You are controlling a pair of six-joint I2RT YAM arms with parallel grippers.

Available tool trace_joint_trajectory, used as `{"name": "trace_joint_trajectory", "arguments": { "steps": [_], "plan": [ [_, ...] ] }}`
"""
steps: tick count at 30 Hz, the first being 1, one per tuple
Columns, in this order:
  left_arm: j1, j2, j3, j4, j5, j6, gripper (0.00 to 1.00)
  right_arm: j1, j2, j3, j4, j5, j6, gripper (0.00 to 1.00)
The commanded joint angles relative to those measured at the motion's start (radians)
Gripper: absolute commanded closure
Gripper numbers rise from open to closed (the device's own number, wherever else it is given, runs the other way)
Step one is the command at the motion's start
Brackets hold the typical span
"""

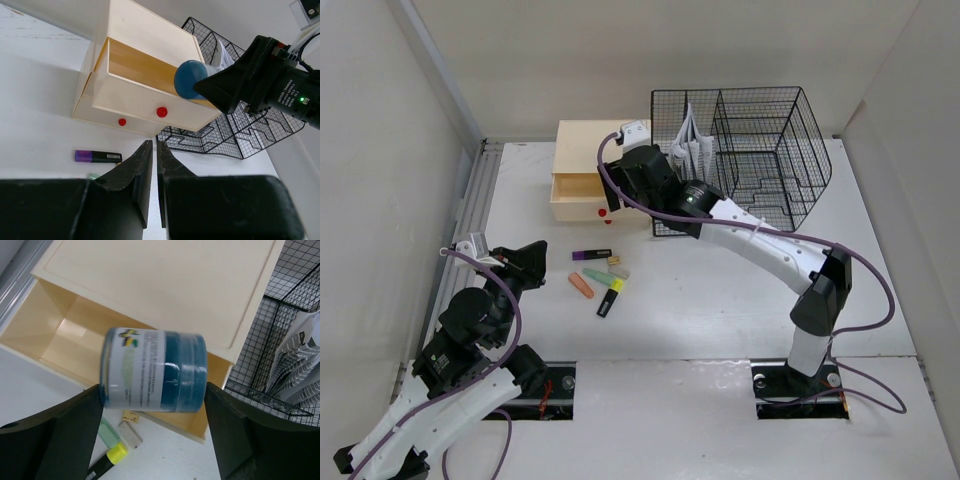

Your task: Organize the desk

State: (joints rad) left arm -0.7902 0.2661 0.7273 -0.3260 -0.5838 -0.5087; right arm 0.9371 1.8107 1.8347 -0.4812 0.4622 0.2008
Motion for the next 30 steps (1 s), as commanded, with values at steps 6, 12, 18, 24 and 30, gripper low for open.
{"name": "trace_joint_trajectory", "arguments": {
  "steps": [6,12,18,24,30],
  "plan": [
    [-0.001,-0.002,-0.005,0.042,0.002,0.015,0.93,0.009,-0.054,0.008,0.061,-0.022,-0.015,0.09],
    [-0.001,-0.002,-0.005,0.042,0.002,0.015,0.93,0.009,-0.115,-0.028,0.122,-0.165,-0.147,0.40],
    [-0.001,-0.002,-0.005,0.042,0.002,0.015,0.93,0.000,-0.208,-0.135,0.153,-0.610,-0.502,1.00],
    [-0.001,-0.002,-0.005,0.042,0.002,0.015,0.93,-0.058,-0.087,-0.049,-0.099,-0.878,-0.690,1.00],
    [-0.001,-0.002,-0.014,0.042,0.002,0.015,0.93,-0.077,0.015,-0.017,-0.123,-0.798,-0.704,1.00]
  ]
}}
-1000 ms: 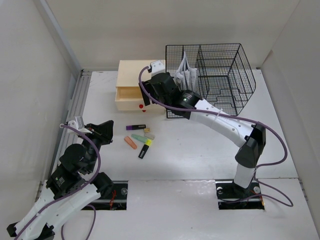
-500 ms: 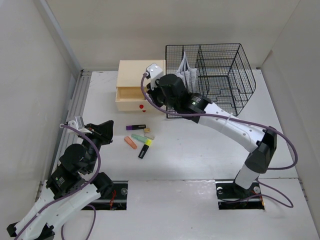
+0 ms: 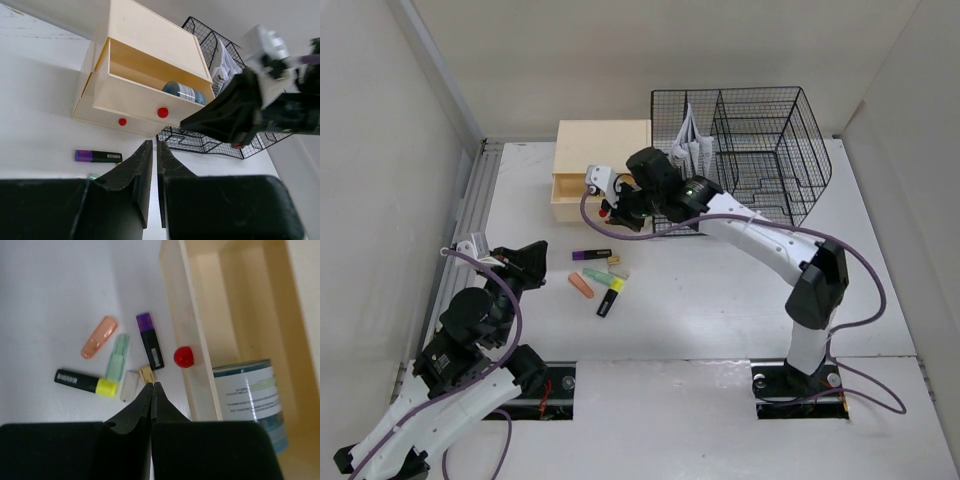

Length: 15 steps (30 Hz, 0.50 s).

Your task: Organize the desk

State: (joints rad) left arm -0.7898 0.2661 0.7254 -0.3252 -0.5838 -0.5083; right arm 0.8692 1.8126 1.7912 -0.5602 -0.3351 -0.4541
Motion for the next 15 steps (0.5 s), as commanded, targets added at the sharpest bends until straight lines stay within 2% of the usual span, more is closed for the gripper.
{"name": "trace_joint_trajectory", "arguments": {
  "steps": [1,15],
  "plan": [
    [-0.002,-0.002,-0.012,0.041,0.002,0.014,0.93,-0.009,0.013,0.027,-0.014,0.030,-0.034,1.00],
    [-0.002,-0.002,-0.012,0.041,0.002,0.014,0.93,-0.018,0.036,-0.049,0.276,0.524,0.043,1.00]
  ]
}}
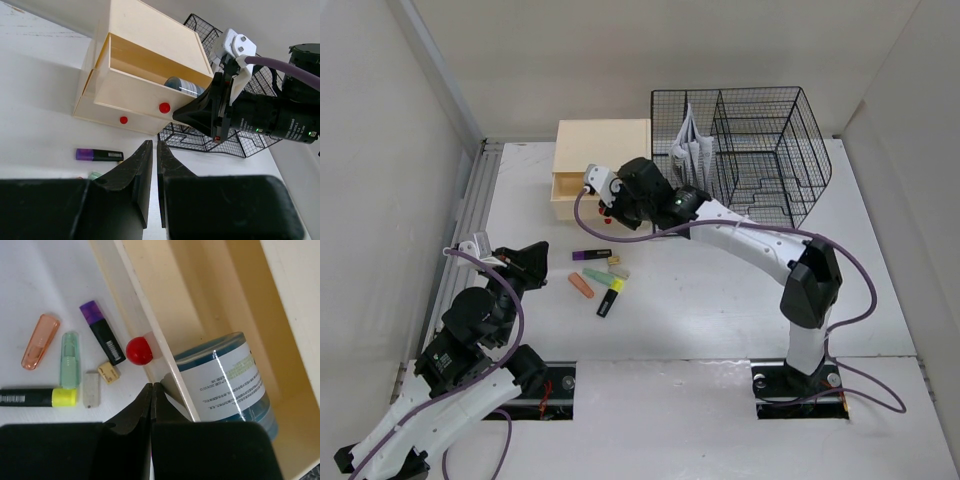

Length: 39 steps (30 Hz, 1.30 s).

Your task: Organize the desk

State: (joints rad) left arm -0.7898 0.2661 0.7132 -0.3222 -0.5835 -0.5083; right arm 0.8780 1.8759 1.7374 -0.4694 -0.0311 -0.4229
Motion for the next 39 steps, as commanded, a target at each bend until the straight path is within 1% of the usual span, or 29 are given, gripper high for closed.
{"name": "trace_joint_trajectory", "arguments": {
  "steps": [1,2,3,6,18,20,22,23,24,26,27,28,29,30,31,32,33,34,35,36,37,38,39],
  "plan": [
    [-0.002,-0.002,0.000,0.038,0.002,0.014,0.93,-0.027,-0.018,0.005,0.201,0.244,0.012,1.00],
    [-0.002,-0.002,0.000,0.038,0.002,0.014,0.93,-0.027,-0.018,-0.007,0.218,0.293,0.012,1.00],
    [-0.002,-0.002,0.000,0.038,0.002,0.014,0.93,-0.027,-0.018,-0.007,0.253,0.313,0.012,1.00],
    [-0.002,-0.002,0.000,0.038,0.002,0.014,0.93,-0.027,-0.006,-0.016,0.288,0.379,0.012,1.00],
    [-0.002,-0.002,0.000,0.038,0.002,-0.005,0.92,-0.027,0.111,0.094,0.319,0.468,-0.007,1.00],
    [-0.002,-0.002,0.000,0.038,0.002,-0.006,0.87,-0.027,0.124,0.106,0.319,0.493,-0.007,1.00],
    [-0.002,-0.002,0.000,0.028,0.002,-0.056,0.84,-0.036,0.134,0.117,0.319,0.493,-0.007,1.00],
    [-0.002,-0.011,0.000,0.015,0.011,-0.073,0.80,-0.036,0.134,0.117,0.319,0.493,-0.007,1.00],
    [-0.002,-0.011,0.000,0.015,0.011,-0.093,0.72,-0.036,0.134,0.117,0.319,0.493,-0.007,1.00],
    [-0.002,-0.011,-0.029,0.035,0.037,-0.137,0.66,-0.036,0.083,0.094,0.302,0.455,-0.007,1.00],
    [-0.002,-0.002,-0.043,0.050,0.037,-0.151,0.62,-0.036,0.057,0.094,0.272,0.312,-0.007,1.00],
    [-0.002,-0.002,-0.075,0.070,0.046,-0.160,0.57,-0.036,0.027,0.085,0.182,0.198,-0.039,1.00],
    [-0.002,0.014,-0.092,0.107,0.047,-0.192,0.53,-0.046,-0.042,0.070,0.142,0.092,-0.039,1.00],
    [-0.002,0.043,-0.110,0.132,0.047,-0.203,0.50,-0.047,-0.081,0.051,0.121,-0.056,-0.039,0.93],
    [-0.002,0.064,-0.127,0.159,0.047,-0.216,0.47,-0.057,-0.122,0.028,0.121,-0.108,-0.048,0.59],
    [-0.002,0.087,-0.165,0.187,0.037,-0.234,0.44,-0.057,-0.165,-0.028,0.121,-0.139,-0.039,0.33],
    [-0.002,0.111,-0.187,0.271,0.037,-0.245,0.44,-0.057,-0.244,-0.059,0.144,-0.150,-0.024,0.14],
    [-0.002,0.169,-0.207,0.317,0.037,-0.255,0.42,-0.083,-0.280,-0.081,0.158,-0.168,-0.010,0.01],
    [0.009,0.200,-0.227,0.362,0.027,-0.256,0.42,-0.102,-0.306,-0.090,0.143,-0.200,-0.010,0.01],
    [0.018,0.229,-0.259,0.412,0.027,-0.256,0.42,-0.128,-0.348,-0.090,0.124,-0.243,0.030,0.01],
    [0.036,0.289,-0.271,0.513,0.081,-0.242,0.45,-0.201,-0.368,-0.078,0.112,-0.351,0.059,0.04],
    [0.088,0.318,-0.271,0.550,0.117,-0.242,0.50,-0.242,-0.388,-0.078,0.112,-0.413,0.088,0.28],
    [0.121,0.347,-0.284,0.583,0.151,-0.242,0.54,-0.284,-0.409,-0.094,0.112,-0.473,0.139,0.45]
  ]
}}
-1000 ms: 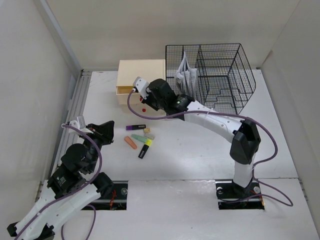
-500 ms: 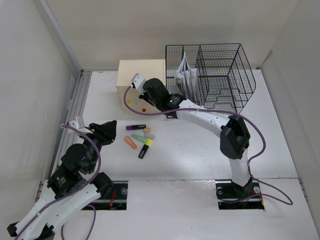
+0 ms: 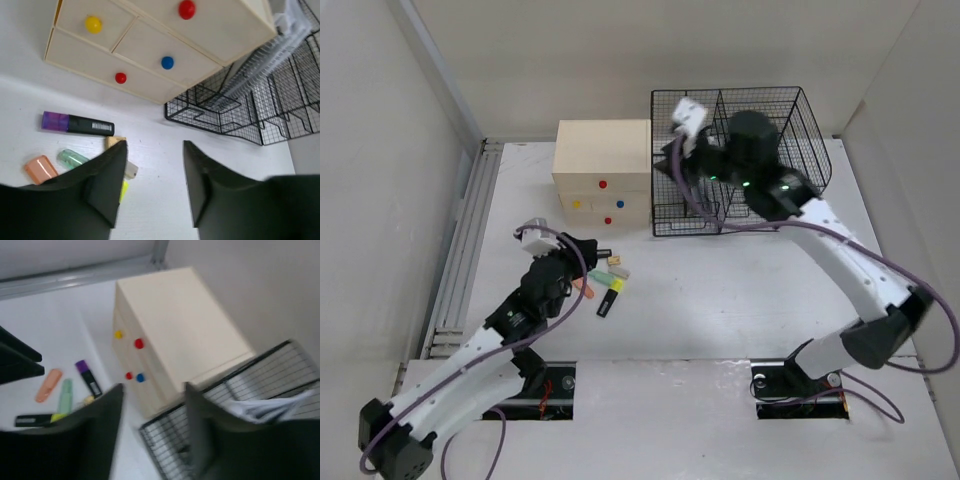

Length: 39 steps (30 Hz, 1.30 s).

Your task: Organize the desk

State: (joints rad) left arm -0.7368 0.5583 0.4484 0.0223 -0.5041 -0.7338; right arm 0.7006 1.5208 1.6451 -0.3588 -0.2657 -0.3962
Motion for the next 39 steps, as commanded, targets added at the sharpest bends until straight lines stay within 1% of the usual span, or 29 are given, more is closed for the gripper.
{"name": "trace_joint_trajectory", "arguments": {
  "steps": [1,2,3,4,5,6,7,8,9,11,12,13,15,18,22,25,26,29,32,34,37,39],
  "plan": [
    [0.100,0.113,-0.019,0.289,0.141,-0.016,0.58,-0.142,-0.101,-0.017,0.010,-0.326,0.132,0.59],
    [0.166,0.144,-0.019,0.310,0.180,-0.016,0.67,-0.200,-0.125,-0.033,0.020,-0.357,0.143,0.80],
    [0.200,0.173,-0.005,0.329,0.218,-0.007,0.69,-0.223,-0.148,-0.075,0.046,-0.377,0.164,0.82],
    [0.235,0.202,0.006,0.367,0.295,-0.007,0.69,-0.242,-0.193,-0.102,0.064,-0.397,0.175,0.82],
    [0.313,0.257,0.006,0.378,0.340,-0.007,0.69,-0.277,-0.214,-0.131,0.084,-0.433,0.184,0.82],
    [0.353,0.282,0.015,0.395,0.386,-0.007,0.69,-0.292,-0.234,-0.161,0.136,-0.434,0.198,0.80],
    [0.394,0.328,0.015,0.436,0.474,-0.007,0.69,-0.306,-0.264,-0.216,0.159,-0.446,0.224,0.80],
    [0.433,0.354,0.024,0.447,0.517,-0.007,0.69,-0.320,-0.275,-0.234,0.172,-0.457,0.224,0.79],
    [0.504,0.382,0.024,0.462,0.567,-0.007,0.69,-0.347,-0.275,-0.244,0.172,-0.457,0.224,0.78],
    [0.562,0.442,0.058,0.493,0.680,-0.007,0.64,-0.375,-0.284,-0.254,0.172,-0.489,0.249,0.77],
    [0.600,0.504,0.068,0.504,0.708,-0.016,0.63,-0.401,-0.284,-0.254,0.172,-0.521,0.249,0.77],
    [0.611,0.535,0.069,0.516,0.731,-0.016,0.61,-0.401,-0.284,-0.254,0.172,-0.532,0.263,0.75],
    [0.623,0.606,0.081,0.559,0.751,-0.029,0.60,-0.411,-0.284,-0.254,0.172,-0.532,0.263,0.75],
    [0.623,0.650,0.081,0.613,0.739,-0.038,0.56,-0.411,-0.284,-0.265,0.172,-0.543,0.263,0.74],
    [0.623,0.745,0.119,0.639,0.721,-0.038,0.56,-0.411,-0.284,-0.265,0.172,-0.543,0.263,0.74],
    [0.623,0.769,0.141,0.650,0.708,-0.027,0.56,-0.411,-0.284,-0.274,0.181,-0.532,0.263,0.74],
    [0.623,0.784,0.153,0.650,0.708,-0.027,0.58,-0.411,-0.284,-0.274,0.181,-0.532,0.263,0.74],
    [0.623,0.811,0.185,0.650,0.685,-0.016,0.58,-0.411,-0.284,-0.274,0.181,-0.532,0.263,0.74],
    [0.623,0.836,0.234,0.605,0.644,-0.006,0.58,-0.411,-0.284,-0.274,0.181,-0.532,0.263,0.74],
    [0.623,0.862,0.254,0.584,0.630,0.016,0.60,-0.411,-0.284,-0.274,0.181,-0.532,0.263,0.74],
    [0.634,0.873,0.273,0.564,0.619,0.016,0.65,-0.411,-0.284,-0.274,0.181,-0.523,0.263,0.74],
    [0.634,0.884,0.273,0.554,0.619,0.016,0.67,-0.411,-0.284,-0.274,0.181,-0.523,0.263,0.74]
  ]
}}
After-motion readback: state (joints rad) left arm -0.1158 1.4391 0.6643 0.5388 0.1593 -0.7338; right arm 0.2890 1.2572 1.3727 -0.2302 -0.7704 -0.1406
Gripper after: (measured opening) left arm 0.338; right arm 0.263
